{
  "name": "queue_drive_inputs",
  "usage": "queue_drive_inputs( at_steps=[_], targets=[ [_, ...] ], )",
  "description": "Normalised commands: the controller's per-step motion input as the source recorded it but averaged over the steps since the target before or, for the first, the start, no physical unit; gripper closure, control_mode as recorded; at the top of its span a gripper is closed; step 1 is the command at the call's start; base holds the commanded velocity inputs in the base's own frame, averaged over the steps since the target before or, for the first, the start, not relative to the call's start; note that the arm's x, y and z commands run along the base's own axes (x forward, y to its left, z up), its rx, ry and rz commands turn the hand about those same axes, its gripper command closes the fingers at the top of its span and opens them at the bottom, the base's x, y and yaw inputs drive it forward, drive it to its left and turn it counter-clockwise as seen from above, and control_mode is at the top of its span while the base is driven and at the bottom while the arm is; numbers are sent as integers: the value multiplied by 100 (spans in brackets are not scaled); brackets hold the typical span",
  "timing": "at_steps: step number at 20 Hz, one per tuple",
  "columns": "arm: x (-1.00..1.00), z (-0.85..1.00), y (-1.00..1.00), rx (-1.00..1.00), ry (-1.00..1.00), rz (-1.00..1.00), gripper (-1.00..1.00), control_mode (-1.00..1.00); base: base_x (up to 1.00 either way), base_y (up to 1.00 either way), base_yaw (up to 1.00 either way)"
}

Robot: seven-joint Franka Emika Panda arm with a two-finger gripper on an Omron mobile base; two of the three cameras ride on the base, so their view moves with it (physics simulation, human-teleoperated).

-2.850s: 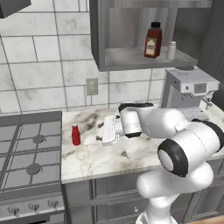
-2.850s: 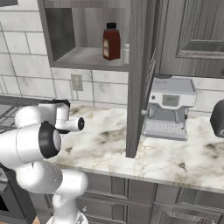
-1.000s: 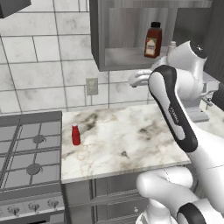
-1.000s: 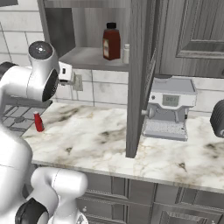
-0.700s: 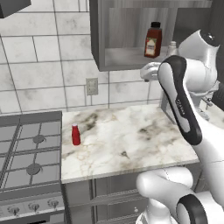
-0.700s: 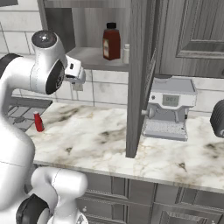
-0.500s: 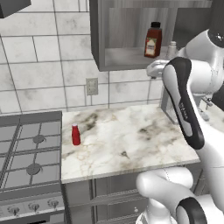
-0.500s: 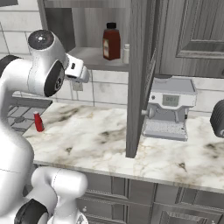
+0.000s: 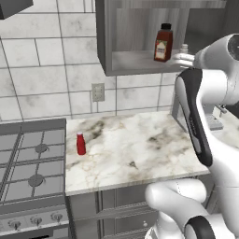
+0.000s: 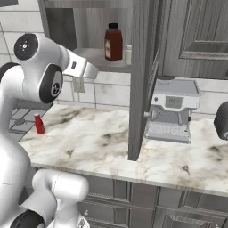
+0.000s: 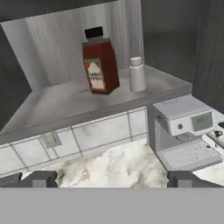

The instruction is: Collect the paprika, ketchup, and shaker from the cabinet and place them next to the stove.

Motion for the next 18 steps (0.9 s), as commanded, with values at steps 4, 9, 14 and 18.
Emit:
queue_drive_inputs(
  at_steps=[4, 9, 14, 18],
  targets=[
    [2, 71, -19, 0, -17, -10, -100, -100, 0, 0, 0],
    [0, 33, -3, -8, -24, 0, -100, -100, 0, 0, 0],
    [1, 2, 0, -5, -17, 4, -100, -100, 0, 0, 0],
    [3, 0, 0, 0, -1, 1, -100, -100, 0, 0, 0]
  ],
)
